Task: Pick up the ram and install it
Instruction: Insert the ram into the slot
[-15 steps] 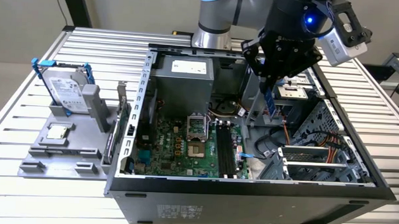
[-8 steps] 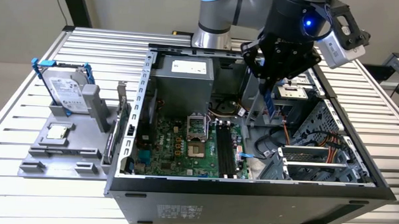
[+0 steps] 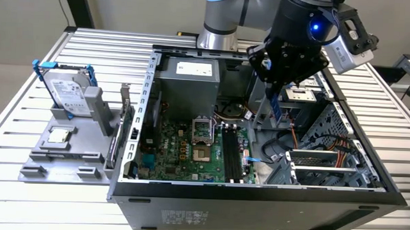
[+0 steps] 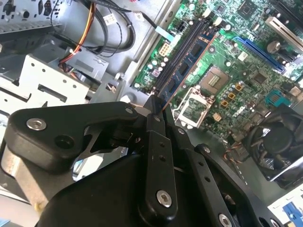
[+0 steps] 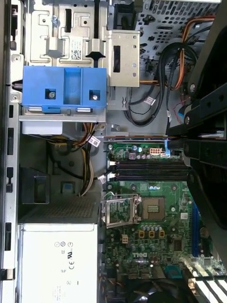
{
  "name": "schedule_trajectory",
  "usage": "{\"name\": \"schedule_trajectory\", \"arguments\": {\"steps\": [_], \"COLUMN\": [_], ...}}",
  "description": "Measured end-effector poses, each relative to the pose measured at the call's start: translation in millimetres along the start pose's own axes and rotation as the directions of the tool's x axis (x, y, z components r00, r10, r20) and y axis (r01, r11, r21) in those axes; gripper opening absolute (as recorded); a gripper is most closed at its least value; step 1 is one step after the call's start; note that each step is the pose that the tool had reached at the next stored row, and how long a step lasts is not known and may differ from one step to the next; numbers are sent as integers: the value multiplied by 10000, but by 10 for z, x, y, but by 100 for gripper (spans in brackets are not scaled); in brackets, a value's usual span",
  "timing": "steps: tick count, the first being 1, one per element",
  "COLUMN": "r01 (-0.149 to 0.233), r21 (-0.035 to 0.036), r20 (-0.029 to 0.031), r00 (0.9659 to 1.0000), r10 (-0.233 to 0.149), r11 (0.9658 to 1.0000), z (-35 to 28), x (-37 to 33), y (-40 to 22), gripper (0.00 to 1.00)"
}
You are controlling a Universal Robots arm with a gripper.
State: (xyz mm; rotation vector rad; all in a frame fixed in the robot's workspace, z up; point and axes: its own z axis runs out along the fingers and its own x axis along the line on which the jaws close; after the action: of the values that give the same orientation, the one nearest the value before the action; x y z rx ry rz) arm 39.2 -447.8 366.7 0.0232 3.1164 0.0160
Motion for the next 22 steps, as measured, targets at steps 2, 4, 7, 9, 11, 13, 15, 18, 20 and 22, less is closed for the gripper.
{"name": "schedule_trajectory", "arguments": {"steps": [2, 4, 7, 9, 11, 13, 15, 18, 20, 22], "r01": [0, 0, 0, 0, 1, 0, 0, 1, 0, 0], "r21": [-1, 0, -1, -1, 0, 0, -1, -1, 0, -1], "r20": [0, 0, 0, 0, 0, 0, 0, -1, -2, -3], "r00": [10000, 10000, 10000, 10000, 10000, 10000, 10000, 10000, 10000, 10000], "r10": [0, 0, 0, 0, -1, 0, 0, -1, 0, 0], "r11": [10000, 10000, 10000, 10000, 10000, 10000, 10000, 10000, 10000, 10000], "z": [13, 27, 52, 66, 80, 94, 109, 131, 145, 159], "x": [0, 1, 1, 1, 2, 2, 3, 3, 3, 4], "y": [-2, -3, -4, -5, -6, -7, -7, -8, -8, -9], "gripper": [0, 0, 0, 0, 0, 0, 0, 0, 0, 0]}}
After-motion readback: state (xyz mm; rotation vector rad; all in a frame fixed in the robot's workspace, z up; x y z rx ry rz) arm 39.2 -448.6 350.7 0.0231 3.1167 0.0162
